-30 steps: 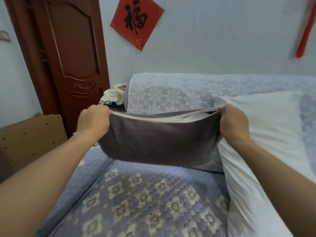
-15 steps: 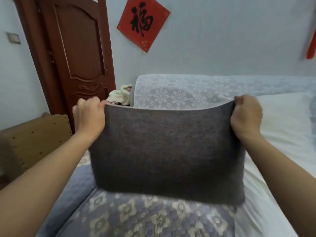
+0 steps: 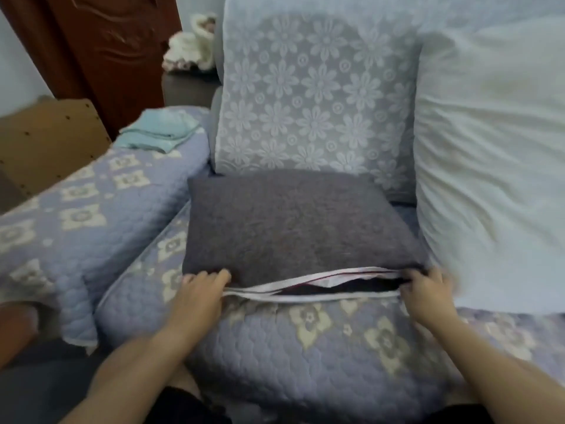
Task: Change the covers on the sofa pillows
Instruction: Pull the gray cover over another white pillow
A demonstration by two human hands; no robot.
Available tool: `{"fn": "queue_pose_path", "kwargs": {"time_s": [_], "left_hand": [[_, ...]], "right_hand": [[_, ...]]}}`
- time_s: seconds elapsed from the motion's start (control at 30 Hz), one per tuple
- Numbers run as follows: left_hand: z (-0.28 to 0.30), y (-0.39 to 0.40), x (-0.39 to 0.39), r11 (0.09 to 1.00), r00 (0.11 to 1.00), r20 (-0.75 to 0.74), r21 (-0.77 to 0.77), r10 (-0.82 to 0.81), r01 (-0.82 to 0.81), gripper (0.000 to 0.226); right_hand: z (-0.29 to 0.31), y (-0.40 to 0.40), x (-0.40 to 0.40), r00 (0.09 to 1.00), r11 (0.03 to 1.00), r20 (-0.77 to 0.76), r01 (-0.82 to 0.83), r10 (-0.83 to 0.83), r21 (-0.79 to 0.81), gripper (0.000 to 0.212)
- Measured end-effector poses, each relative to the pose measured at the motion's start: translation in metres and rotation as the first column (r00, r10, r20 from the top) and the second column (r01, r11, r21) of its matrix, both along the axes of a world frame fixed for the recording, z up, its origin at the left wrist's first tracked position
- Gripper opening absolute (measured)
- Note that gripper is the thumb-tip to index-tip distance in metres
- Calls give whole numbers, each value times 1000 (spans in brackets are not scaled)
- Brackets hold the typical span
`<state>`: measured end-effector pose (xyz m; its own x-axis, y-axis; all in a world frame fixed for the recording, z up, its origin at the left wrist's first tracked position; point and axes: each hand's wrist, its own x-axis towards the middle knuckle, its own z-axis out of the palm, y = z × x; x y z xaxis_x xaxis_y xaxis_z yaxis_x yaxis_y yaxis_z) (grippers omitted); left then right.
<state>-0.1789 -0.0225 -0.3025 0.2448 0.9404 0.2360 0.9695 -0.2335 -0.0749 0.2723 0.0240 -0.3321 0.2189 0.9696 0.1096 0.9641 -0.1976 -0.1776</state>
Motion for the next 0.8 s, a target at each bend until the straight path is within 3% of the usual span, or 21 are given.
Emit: {"fn": "queue_pose_path", "kwargs": {"time_s": [0.13, 0.2, 0.27, 0.37, 0.43, 0.5, 0.57, 0.63, 0.73, 0.8], "left_hand": [[-17, -21, -7, 999, 998, 32, 12, 53, -53, 14], [-17, -27, -14, 994, 992, 70, -11, 109, -109, 8], [-9, -28, -20, 973, 953, 197, -65, 230, -221, 8], [-8, -35, -24, 946, 816, 488, -66, 309, -318, 20], [-17, -36, -26, 926, 755, 558, -66, 343, -372, 39], [-15, -26, -23, 899, 654, 622, -240, 431, -365, 69], [-15, -14, -23, 918, 647, 652, -257, 395, -301, 76], [-17, -11, -24, 937, 668, 658, -223, 348, -268, 69], [-15, -16, -26, 901, 501, 750, -329, 432, -284, 52], [-12, -19, -32, 886, 429, 777, -371, 460, -278, 44]], "right_hand": [[4, -15, -49, 999, 975, -35, -1, 9, 221, 34], [-3, -29, -72, 992, 975, -117, -10, 37, 222, 43], [-14, -40, -91, 975, 970, -148, -135, 166, 202, 53], [-16, -40, -120, 898, 901, -149, -381, 414, 208, 45], [-14, -23, -146, 844, 843, -121, -490, 523, 223, 49], [-18, -2, -167, 865, 863, -107, -465, 491, 198, 46], [-30, 17, -191, 910, 909, -75, -396, 408, 132, 48], [-38, 26, -213, 945, 948, -79, -315, 318, 48, 53], [-41, 7, -232, 967, 981, -169, -192, 190, 3, 60], [-36, -31, -245, 944, 987, -292, -132, 153, 93, 54]]}}
